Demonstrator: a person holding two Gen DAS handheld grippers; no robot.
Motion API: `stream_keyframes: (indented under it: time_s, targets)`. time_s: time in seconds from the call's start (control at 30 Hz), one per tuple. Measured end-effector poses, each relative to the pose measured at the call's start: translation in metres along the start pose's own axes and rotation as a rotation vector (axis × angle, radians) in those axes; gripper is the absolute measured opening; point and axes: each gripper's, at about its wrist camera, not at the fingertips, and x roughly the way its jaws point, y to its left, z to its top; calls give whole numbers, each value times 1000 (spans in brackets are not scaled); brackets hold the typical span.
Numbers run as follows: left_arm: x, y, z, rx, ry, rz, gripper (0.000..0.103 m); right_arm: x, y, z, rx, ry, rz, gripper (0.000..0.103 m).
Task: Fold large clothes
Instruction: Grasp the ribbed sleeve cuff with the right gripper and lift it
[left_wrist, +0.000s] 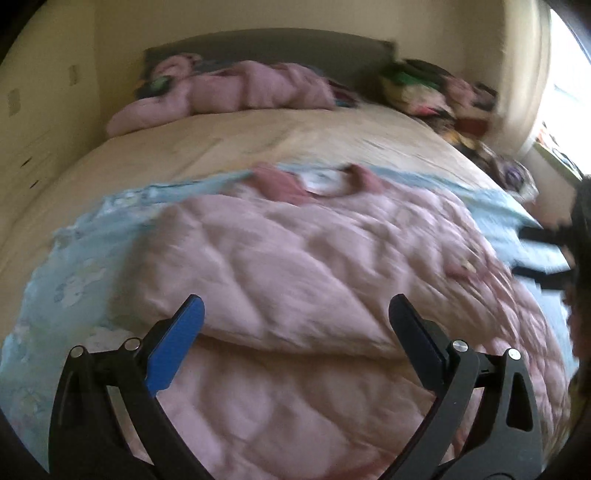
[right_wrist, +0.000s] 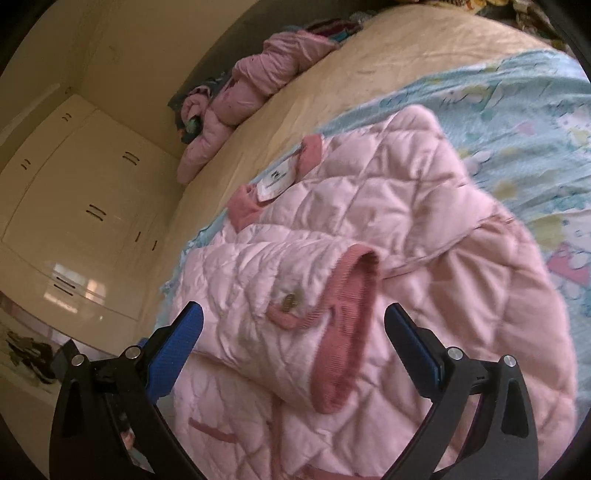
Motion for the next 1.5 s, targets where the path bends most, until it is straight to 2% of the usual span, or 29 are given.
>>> stream_keyframes:
  time_s: [0.07,0.2,0.23,0.27,0.33,0.37,0.4,0.43,0.5,0.53,0.6,0.67,0.9,1.07,1.17,1.3,1.4,1.5]
  targets:
    - [1,19,11,-51,-7,35,93,10,1,1,24,8,-4,98]
    - [5,63,31,-217,-26,93,93,29,1,5,56,23,-14,98]
    - [5,73,33,-258,-41,107,93,33,0,7,63,25,-16,93]
    - [6,79,34,-282,-53,124,93,38,0,8,69,25,-17,87]
    - [10,91,31,-322,-78,150,93,47,-4,10,80,25,-37,71]
    - [14,95,29,-335,-83,146,93,51,-7,10,86,23,-49,68]
    - [18,98,25,-349,-87,138,93,55,-9,10,90,18,-59,59]
    - [21,102,19,-365,-96,135,93,59,-11,9,87,17,-67,47]
    - [27,110,13,-382,-103,138,93,65,-11,7,52,9,-86,31]
    - [33,115,12,-390,-91,139,93,66,-10,8,28,-1,-91,18]
    - [40,123,12,-399,-65,137,93,62,-2,11,-34,-36,-71,8]
    - [43,131,12,-409,-67,136,93,53,11,16,-93,-85,-48,7]
    - [49,141,18,-452,-68,73,93,12,94,56,-396,-237,-8,5]
    - [51,129,24,-422,-76,5,93,6,126,79,-565,-296,-102,5]
    - [54,115,26,-380,-75,-23,93,22,121,85,-574,-272,-157,5]
    - [59,98,25,-322,-79,-38,93,38,91,92,-487,-240,-189,5]
    - [70,89,22,-290,-42,-57,86,49,71,92,-433,-218,-203,5]
    - [77,88,20,-290,-17,-61,84,56,60,89,-417,-207,-219,5]
